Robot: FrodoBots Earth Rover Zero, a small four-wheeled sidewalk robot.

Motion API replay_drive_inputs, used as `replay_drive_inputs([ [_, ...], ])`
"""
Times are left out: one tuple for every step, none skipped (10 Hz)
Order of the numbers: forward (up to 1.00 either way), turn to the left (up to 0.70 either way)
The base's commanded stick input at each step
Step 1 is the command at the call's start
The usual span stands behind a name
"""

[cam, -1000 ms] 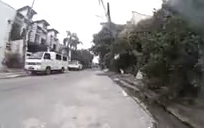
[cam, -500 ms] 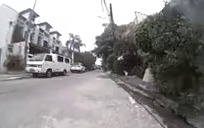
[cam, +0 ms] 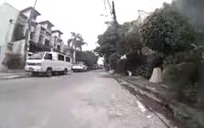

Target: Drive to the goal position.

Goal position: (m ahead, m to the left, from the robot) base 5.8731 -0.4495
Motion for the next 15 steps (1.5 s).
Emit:
replay_drive_inputs([
  [0.7, 0.0],
  [0.7, 0.0],
  [0.7, 0.0],
  [0.7, 0.0],
  [0.7, 0.0],
  [0.7, 0.0],
  [0.7, 0.0],
  [0.7, 0.0],
  [0.7, 0.0],
  [0.7, 0.0],
  [0.7, -0.02],
  [0.7, -0.3],
  [0.7, -0.34],
  [0.7, -0.34],
  [0.7, -0.34],
])
